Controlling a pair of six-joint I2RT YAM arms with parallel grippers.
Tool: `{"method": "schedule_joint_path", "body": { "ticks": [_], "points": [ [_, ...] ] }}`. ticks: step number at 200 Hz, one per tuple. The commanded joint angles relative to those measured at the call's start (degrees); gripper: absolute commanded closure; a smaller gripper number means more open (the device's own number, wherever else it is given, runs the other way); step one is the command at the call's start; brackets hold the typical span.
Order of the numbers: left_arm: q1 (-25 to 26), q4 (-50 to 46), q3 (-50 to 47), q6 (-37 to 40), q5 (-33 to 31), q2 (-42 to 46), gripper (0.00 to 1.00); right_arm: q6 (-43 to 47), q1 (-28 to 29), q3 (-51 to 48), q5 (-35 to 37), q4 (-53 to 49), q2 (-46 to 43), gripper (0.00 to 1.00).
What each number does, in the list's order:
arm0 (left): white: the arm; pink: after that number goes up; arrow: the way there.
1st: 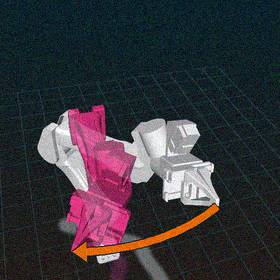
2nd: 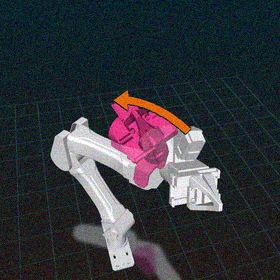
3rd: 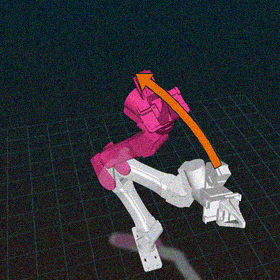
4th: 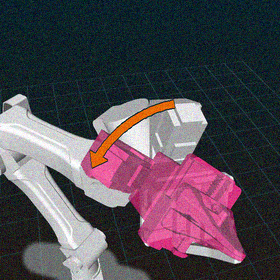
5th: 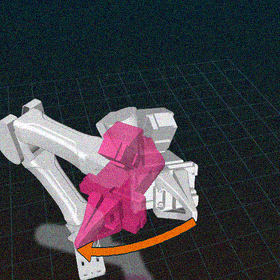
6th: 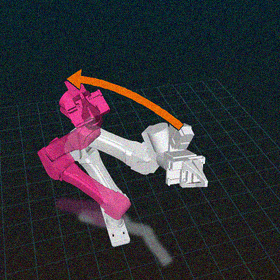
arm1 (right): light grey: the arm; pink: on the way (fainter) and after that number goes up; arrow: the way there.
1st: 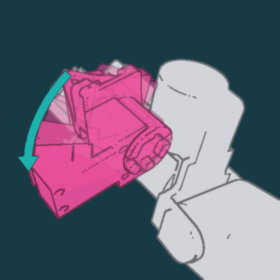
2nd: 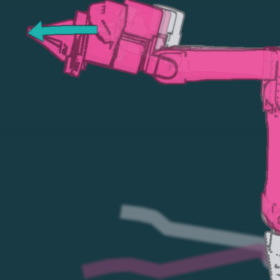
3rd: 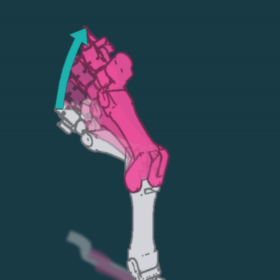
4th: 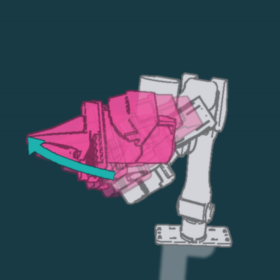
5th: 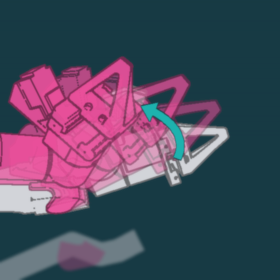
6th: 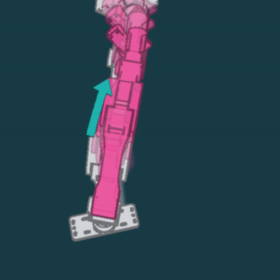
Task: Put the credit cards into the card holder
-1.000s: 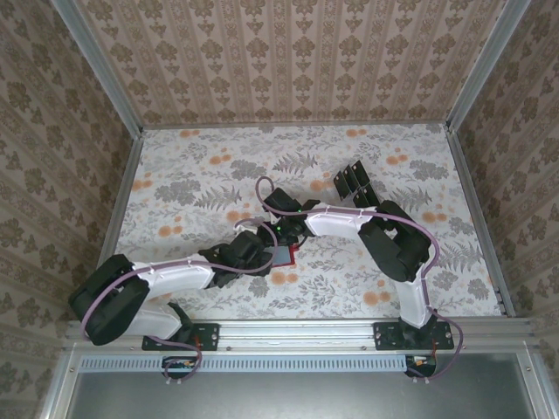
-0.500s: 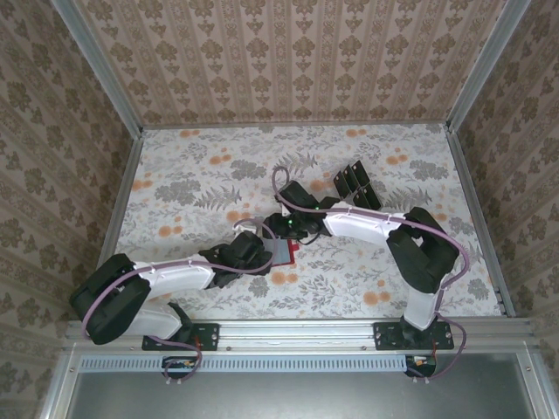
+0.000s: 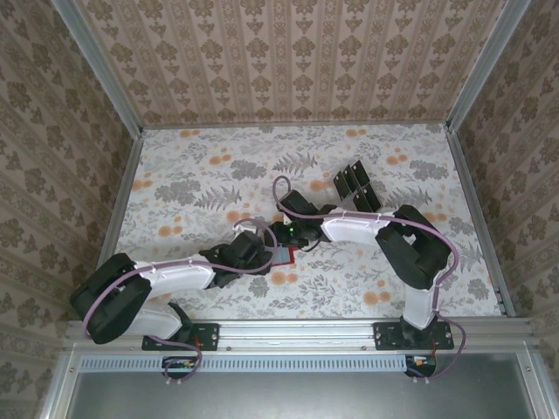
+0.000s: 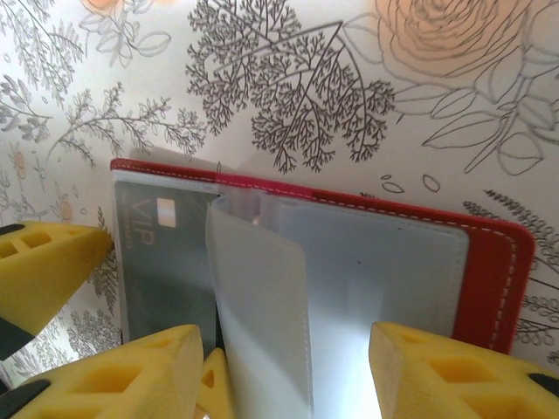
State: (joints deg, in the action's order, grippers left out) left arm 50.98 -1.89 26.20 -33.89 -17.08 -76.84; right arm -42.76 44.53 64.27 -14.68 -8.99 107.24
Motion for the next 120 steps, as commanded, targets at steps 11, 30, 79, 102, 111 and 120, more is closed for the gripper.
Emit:
{"method": "schedule_joint_path", "body": {
  "ticks": [11,30,79,102,111,120],
  "points": [
    [-0.6,-4.0,-0.6,-0.5,-0.8,2.0,0.00,-1.0,1.3,2.6,-3.6,1.1,1.7,0.45],
    [-0.7,-8.0,0.0,-1.6,-2.3,6.5,0.00,-1.1,1.9,3.7,-4.1,0.9,1.4,0.45],
    [-3.3,-17.6,0.5,-6.1,-4.3,18.8,0.00,-1.2,4.2,7.4,-4.2,-1.9,2.9,0.44],
    [-4.5,-19.8,0.2,-6.8,-4.3,22.3,0.00,-1.1,4.9,9.2,-4.3,-2.8,4.2,0.43],
    [-4.9,-20.3,0.1,-7.1,-4.3,23.3,0.00,-0.9,5.1,9.9,-4.5,-3.3,4.9,0.43],
    [-5.3,-20.7,-0.1,-7.1,-4.3,24.2,0.00,-0.7,5.4,10.9,-4.5,-3.9,5.6,0.42]
  ]
}}
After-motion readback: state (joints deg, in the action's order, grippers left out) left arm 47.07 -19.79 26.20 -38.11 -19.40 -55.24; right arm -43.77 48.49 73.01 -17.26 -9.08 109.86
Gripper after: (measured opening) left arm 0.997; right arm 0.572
